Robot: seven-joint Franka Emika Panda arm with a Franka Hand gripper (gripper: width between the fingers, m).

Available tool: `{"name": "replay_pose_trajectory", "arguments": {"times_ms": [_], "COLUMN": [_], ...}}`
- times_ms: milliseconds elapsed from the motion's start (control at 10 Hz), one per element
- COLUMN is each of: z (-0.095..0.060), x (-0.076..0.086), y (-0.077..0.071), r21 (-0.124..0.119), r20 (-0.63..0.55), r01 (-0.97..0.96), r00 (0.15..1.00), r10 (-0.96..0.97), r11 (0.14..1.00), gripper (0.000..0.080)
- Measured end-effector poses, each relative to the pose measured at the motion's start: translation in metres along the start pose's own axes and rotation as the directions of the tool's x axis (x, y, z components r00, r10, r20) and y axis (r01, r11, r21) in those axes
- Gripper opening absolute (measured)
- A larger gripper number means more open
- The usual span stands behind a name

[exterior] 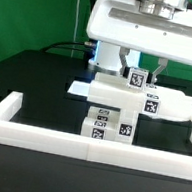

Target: Assemble chair

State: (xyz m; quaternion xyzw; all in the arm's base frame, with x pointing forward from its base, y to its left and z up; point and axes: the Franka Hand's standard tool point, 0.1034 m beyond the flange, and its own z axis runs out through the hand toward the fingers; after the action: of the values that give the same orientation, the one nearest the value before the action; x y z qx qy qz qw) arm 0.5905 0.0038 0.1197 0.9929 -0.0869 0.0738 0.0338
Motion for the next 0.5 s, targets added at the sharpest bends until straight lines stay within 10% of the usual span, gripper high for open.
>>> {"name": "replay_pose_trajectory", "arguments": {"times_ms": [500], "z": [0.0003], "x": [0.0009], "y": [0.0045], "r21": [-0.001], "r20": [0.000], "r01": [-0.008], "r00": [1.000], "r10": [0.008], "r11": [1.000], "gripper": [0.0287]}}
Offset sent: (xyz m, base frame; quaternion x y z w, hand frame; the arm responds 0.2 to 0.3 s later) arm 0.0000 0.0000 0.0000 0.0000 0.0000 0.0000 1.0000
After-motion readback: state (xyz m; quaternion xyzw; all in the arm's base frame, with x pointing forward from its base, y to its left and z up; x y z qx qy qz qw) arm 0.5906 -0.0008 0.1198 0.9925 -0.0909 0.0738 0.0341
